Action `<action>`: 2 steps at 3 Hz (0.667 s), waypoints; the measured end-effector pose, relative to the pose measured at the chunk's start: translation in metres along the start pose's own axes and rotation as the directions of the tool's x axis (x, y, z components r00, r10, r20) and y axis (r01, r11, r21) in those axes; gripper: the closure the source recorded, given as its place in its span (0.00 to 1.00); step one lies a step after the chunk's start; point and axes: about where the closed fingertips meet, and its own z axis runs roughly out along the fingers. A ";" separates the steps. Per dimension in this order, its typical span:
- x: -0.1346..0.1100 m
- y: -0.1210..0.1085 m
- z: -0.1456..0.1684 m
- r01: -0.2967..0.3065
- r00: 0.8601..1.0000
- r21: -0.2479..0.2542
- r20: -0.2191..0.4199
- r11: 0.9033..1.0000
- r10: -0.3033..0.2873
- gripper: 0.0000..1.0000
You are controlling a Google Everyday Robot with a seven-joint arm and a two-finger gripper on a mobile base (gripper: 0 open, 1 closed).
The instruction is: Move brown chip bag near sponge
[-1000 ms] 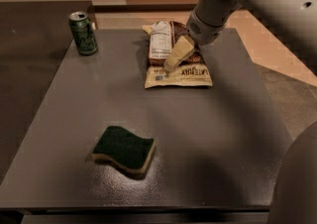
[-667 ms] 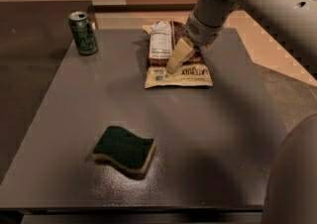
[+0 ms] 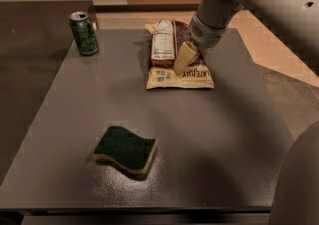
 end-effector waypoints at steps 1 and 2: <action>0.009 0.010 -0.017 0.038 0.999 -0.008 0.028 0.999 -0.037 0.87; 0.018 0.025 -0.035 0.090 0.994 -0.030 0.059 0.995 -0.089 1.00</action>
Offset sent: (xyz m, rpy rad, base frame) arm -0.0632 0.0022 0.0530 0.0796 -0.0684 0.1638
